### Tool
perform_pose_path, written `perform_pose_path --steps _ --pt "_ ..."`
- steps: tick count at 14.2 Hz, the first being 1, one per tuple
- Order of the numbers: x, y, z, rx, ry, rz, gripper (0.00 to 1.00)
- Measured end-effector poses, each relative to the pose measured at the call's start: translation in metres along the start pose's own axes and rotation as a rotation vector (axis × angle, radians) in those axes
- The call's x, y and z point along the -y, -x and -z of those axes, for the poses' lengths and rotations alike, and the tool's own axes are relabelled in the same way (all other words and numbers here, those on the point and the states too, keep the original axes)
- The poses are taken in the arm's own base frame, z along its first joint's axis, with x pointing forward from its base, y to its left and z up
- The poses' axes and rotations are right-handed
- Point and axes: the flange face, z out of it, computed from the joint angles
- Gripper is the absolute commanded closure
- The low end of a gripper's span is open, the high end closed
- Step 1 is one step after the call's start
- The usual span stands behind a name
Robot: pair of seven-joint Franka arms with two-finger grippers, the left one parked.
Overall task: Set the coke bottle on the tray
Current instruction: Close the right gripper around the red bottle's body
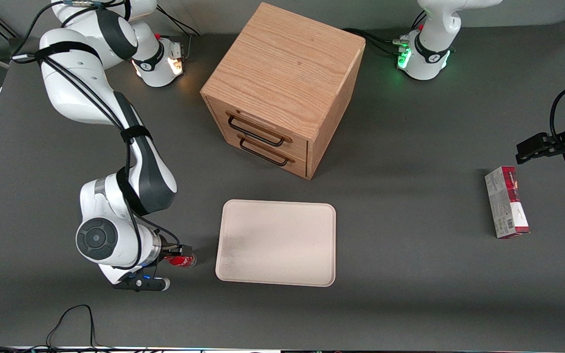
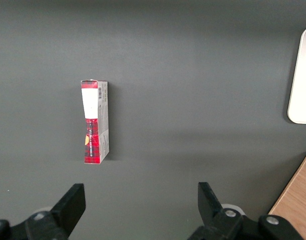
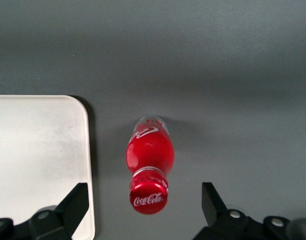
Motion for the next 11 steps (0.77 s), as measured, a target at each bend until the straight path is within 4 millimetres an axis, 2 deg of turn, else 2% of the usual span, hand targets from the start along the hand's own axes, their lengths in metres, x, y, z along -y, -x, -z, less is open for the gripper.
perform_pose_path --steps 3,4,5,6,7,8,11 --pt "-0.0010 -0.0008 -0.0002 -0.003 -0.001 -0.002 0.01" --pt "-0.0015 -0.0012 -0.0003 -0.004 -0.002 -0.002 0.05" --pt "-0.0021 -0.0015 -0.0008 -0.004 -0.002 -0.003 0.13" --pt "-0.0026 -0.0018 -0.0015 -0.004 -0.002 -0.004 0.46" --pt "-0.0030 -0.0021 -0.0022 -0.004 -0.002 -0.004 0.96" --pt "-0.0033 -0.0022 -0.0026 -0.003 -0.002 -0.005 1.00" --pt "-0.0052 -0.0028 -0.0031 -0.003 -0.002 -0.008 1.00"
